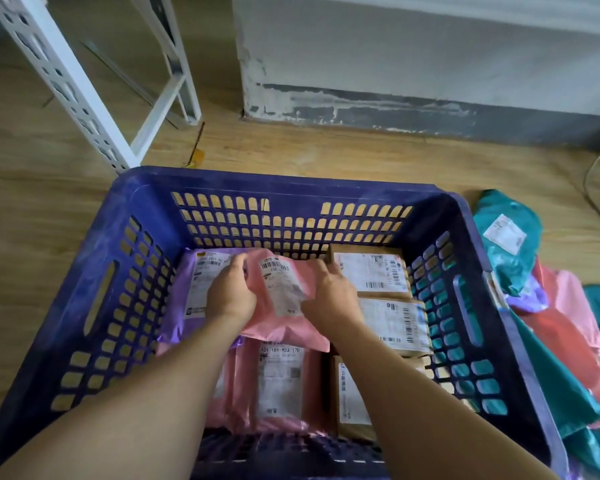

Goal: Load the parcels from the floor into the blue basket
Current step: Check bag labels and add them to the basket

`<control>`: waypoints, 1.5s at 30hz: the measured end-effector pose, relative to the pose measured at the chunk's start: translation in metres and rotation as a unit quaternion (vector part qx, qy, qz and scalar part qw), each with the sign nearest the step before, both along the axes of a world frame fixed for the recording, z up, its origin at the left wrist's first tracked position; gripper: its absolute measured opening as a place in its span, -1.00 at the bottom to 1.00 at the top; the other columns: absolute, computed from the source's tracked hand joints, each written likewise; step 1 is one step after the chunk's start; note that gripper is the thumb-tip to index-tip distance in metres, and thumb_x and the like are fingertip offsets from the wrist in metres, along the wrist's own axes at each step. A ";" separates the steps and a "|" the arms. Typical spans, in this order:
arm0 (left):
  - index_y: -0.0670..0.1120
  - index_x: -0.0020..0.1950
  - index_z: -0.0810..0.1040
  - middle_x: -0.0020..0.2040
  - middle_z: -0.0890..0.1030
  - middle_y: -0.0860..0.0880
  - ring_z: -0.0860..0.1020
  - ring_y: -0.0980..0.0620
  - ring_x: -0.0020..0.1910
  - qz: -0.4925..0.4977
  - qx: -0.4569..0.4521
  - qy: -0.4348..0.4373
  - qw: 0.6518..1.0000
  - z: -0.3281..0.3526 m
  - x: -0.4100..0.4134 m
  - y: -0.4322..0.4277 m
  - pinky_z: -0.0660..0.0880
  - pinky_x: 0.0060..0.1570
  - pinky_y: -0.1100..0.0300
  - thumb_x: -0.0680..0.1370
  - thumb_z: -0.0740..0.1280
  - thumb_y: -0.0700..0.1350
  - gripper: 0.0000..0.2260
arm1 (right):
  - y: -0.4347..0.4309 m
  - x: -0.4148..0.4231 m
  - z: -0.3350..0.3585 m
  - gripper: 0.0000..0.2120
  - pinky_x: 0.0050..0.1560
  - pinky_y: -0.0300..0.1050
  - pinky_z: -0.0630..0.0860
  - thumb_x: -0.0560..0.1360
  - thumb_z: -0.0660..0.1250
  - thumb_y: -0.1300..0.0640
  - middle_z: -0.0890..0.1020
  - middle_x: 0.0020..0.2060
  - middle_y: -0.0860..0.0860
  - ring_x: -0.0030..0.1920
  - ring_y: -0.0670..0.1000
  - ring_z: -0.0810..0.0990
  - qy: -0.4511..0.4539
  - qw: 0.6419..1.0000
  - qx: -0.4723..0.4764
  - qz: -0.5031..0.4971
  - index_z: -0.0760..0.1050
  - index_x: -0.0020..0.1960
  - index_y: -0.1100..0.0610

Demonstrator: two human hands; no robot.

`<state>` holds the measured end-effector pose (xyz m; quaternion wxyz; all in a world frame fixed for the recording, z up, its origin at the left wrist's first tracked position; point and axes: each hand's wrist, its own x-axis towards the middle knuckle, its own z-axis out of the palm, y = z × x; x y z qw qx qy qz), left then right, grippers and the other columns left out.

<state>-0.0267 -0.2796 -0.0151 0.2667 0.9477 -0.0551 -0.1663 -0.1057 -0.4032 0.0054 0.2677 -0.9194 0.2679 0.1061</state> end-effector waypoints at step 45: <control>-0.05 0.54 -0.28 0.52 -0.35 -0.07 -0.18 0.00 0.54 -0.395 0.241 0.068 0.884 -0.024 -0.002 -0.007 -0.23 0.46 -0.05 0.39 0.43 0.17 0.04 | 0.009 0.020 -0.056 -0.29 0.33 0.04 0.35 0.51 0.33 0.02 0.08 0.49 0.15 0.46 0.17 0.19 0.180 0.951 -0.121 0.220 0.03 0.52 0.10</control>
